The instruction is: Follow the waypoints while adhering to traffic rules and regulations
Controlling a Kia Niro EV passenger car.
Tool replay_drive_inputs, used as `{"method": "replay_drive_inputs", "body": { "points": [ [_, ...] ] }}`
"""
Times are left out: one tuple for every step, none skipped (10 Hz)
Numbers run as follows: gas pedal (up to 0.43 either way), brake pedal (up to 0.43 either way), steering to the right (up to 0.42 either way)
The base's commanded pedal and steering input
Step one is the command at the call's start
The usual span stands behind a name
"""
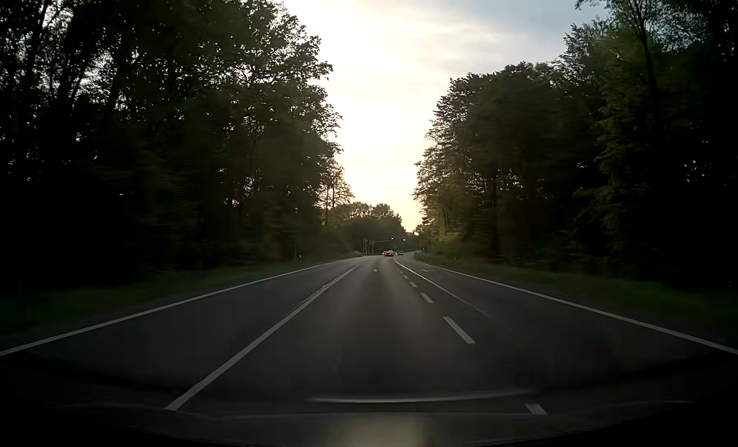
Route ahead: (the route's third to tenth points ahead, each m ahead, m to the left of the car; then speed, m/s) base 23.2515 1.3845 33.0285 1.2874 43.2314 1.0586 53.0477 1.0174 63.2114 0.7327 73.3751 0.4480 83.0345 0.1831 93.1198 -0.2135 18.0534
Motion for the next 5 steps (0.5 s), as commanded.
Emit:
{"method": "replay_drive_inputs", "body": {
  "points": [
    [0.000,0.098,0.004],
    [0.000,0.098,0.004],
    [0.000,0.104,0.004],
    [0.000,0.110,0.003],
    [0.000,0.104,0.003]
  ]
}}
